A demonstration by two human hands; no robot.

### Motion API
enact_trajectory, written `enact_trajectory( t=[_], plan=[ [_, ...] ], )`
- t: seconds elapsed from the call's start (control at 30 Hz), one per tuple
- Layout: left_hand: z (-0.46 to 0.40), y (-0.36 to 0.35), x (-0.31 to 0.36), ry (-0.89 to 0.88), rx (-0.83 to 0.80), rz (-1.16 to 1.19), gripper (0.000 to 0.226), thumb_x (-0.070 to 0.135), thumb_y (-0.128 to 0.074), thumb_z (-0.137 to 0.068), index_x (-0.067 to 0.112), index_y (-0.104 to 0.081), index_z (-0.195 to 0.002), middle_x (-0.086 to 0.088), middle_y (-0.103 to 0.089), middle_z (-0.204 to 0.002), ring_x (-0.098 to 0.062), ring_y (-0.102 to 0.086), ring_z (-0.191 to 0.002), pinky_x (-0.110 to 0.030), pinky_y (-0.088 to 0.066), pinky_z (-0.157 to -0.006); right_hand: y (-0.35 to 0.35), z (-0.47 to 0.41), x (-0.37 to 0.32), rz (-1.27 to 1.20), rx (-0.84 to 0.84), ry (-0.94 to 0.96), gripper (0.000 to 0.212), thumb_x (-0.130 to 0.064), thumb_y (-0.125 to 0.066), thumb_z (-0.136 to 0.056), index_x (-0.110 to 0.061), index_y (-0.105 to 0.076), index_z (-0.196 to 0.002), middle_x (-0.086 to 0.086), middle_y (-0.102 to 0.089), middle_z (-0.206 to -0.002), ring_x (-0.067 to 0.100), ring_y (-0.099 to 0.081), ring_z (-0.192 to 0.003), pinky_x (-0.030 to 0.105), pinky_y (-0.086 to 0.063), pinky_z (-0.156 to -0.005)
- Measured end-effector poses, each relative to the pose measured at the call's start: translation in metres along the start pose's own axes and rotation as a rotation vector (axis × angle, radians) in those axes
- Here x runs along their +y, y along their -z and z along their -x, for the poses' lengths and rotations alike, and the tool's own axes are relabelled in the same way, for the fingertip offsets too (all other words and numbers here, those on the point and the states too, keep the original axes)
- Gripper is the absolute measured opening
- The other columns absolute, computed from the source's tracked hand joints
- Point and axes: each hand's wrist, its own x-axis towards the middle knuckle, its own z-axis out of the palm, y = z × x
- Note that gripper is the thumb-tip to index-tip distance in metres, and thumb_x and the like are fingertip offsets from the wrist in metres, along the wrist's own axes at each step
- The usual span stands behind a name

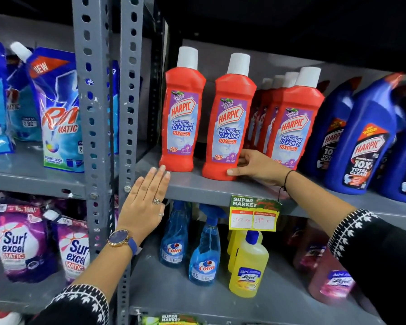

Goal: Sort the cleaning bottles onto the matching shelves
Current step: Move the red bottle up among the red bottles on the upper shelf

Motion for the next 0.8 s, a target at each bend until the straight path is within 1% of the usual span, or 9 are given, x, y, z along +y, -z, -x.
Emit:
enact_trajectory(
  t=[0.1,0.2,0.3,0.4,0.5,0.57,0.63,0.73,0.8],
  plan=[
    [0.0,0.0,0.0,0.001,0.001,-0.003,0.084,0.009,-0.035,-0.077,0.007,-0.001,-0.153,-0.007,0.001,-0.16,-0.021,-0.001,-0.148,-0.037,-0.003,-0.12,0.001,-0.001,0.004,0.027,0.042,0.021,0.037,-0.008,-0.071,-0.077,-0.026,-0.058,-0.107,-0.001,-0.066,-0.112,0.012,-0.064,-0.105,0.03,-0.052,-0.094],
    [0.0,0.0,0.0,-0.001,0.003,-0.009,0.083,0.01,-0.035,-0.077,0.007,-0.002,-0.153,-0.007,0.001,-0.16,-0.021,-0.001,-0.148,-0.037,-0.003,-0.12,0.001,-0.002,0.008,0.021,0.081,0.029,0.045,-0.02,-0.075,-0.07,-0.025,-0.058,-0.112,0.006,-0.065,-0.118,0.018,-0.062,-0.111,0.038,-0.047,-0.1],
    [0.0,0.0,0.0,-0.003,0.003,-0.005,0.083,0.01,-0.035,-0.077,0.007,-0.002,-0.153,-0.007,0.001,-0.16,-0.021,-0.002,-0.148,-0.037,-0.003,-0.12,0.001,-0.002,0.01,0.033,0.089,0.012,0.045,-0.018,-0.074,-0.072,-0.024,-0.057,-0.114,0.007,-0.064,-0.12,0.019,-0.06,-0.113,0.04,-0.046,-0.102],
    [0.0,0.0,0.0,-0.003,0.007,-0.007,0.083,0.009,-0.036,-0.077,0.007,-0.003,-0.153,-0.007,0.0,-0.16,-0.021,-0.002,-0.148,-0.037,-0.004,-0.12,0.0,-0.001,0.01,0.049,0.081,-0.002,0.042,-0.015,-0.072,-0.077,-0.022,-0.057,-0.116,0.006,-0.064,-0.121,0.018,-0.06,-0.114,0.038,-0.046,-0.103],
    [0.0,0.001,0.0,-0.003,0.008,-0.011,0.082,0.009,-0.036,-0.078,0.007,-0.002,-0.153,-0.007,0.001,-0.16,-0.021,-0.002,-0.148,-0.037,-0.004,-0.12,-0.001,0.006,0.002,0.152,0.087,-0.072,0.044,-0.019,-0.072,-0.079,-0.017,-0.053,-0.119,0.005,-0.062,-0.123,0.017,-0.059,-0.113,0.028,-0.05,-0.096],
    [0.0,0.0,0.0,-0.005,0.007,-0.006,0.082,0.01,-0.036,-0.078,0.007,-0.002,-0.153,-0.007,0.001,-0.16,-0.021,-0.002,-0.148,-0.037,-0.004,-0.12,-0.001,0.018,-0.009,0.373,0.213,-0.115,0.052,-0.03,-0.073,-0.078,-0.014,-0.051,-0.123,0.005,-0.061,-0.123,0.019,-0.058,-0.113,0.031,-0.049,-0.096],
    [0.0,0.0,0.0,-0.009,0.007,-0.012,0.082,0.01,-0.036,-0.078,0.007,-0.002,-0.153,-0.008,0.001,-0.16,-0.021,-0.002,-0.148,-0.037,-0.005,-0.12,-0.007,0.037,-0.019,0.49,0.443,-0.063,0.053,-0.033,-0.071,-0.079,-0.014,-0.051,-0.125,0.002,-0.059,-0.122,0.016,-0.056,-0.111,0.029,-0.045,-0.096],
    [0.001,0.0,0.0,-0.01,0.008,-0.015,0.081,0.01,-0.036,-0.079,0.006,-0.002,-0.153,-0.008,0.001,-0.16,-0.021,-0.002,-0.148,-0.037,-0.005,-0.12,-0.051,0.083,-0.037,0.417,0.839,0.314,0.026,-0.021,-0.067,-0.084,-0.017,-0.058,-0.109,-0.006,-0.062,-0.106,0.002,-0.056,-0.099,0.018,-0.044,-0.089],
    [0.001,0.0,0.0,-0.009,0.005,0.005,0.082,0.01,-0.037,-0.079,0.007,-0.001,-0.153,-0.007,0.002,-0.16,-0.021,-0.001,-0.148,-0.037,-0.004,-0.12,-0.095,0.11,-0.031,0.435,0.978,0.597,0.01,-0.015,-0.062,-0.086,-0.016,-0.061,-0.095,-0.007,-0.062,-0.091,-0.003,-0.055,-0.086,0.009,-0.042,-0.081]
  ],
)
